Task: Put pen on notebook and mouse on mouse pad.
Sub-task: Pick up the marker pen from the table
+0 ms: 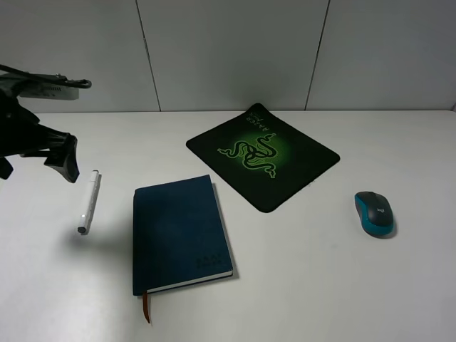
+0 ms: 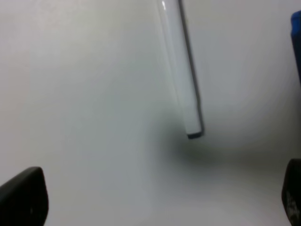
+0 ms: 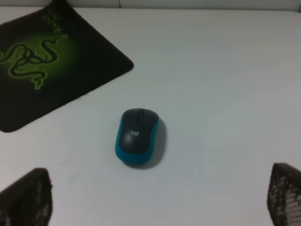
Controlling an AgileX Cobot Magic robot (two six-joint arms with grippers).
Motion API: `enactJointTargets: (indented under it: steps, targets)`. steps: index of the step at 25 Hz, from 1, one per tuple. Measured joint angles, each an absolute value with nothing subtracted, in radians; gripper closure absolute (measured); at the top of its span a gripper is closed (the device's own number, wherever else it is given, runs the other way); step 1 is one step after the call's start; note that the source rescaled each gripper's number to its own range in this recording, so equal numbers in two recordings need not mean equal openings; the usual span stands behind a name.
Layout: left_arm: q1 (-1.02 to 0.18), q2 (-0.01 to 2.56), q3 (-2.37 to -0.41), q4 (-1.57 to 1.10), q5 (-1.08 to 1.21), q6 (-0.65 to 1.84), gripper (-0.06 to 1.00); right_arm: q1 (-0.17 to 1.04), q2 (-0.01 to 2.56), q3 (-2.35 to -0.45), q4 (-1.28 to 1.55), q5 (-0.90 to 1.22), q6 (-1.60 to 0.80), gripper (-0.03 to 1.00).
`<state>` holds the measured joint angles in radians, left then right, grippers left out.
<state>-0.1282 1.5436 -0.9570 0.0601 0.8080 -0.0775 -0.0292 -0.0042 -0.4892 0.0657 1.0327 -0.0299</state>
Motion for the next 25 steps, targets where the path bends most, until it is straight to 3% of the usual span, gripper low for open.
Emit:
enactJointTargets:
  steps: [25]
  targets:
    - [-0.124,1.895,-0.959,0.061,0.521,-0.102,-0.05,-0.029,-0.004,-0.489,0.066,1.033,-0.03,-0.03]
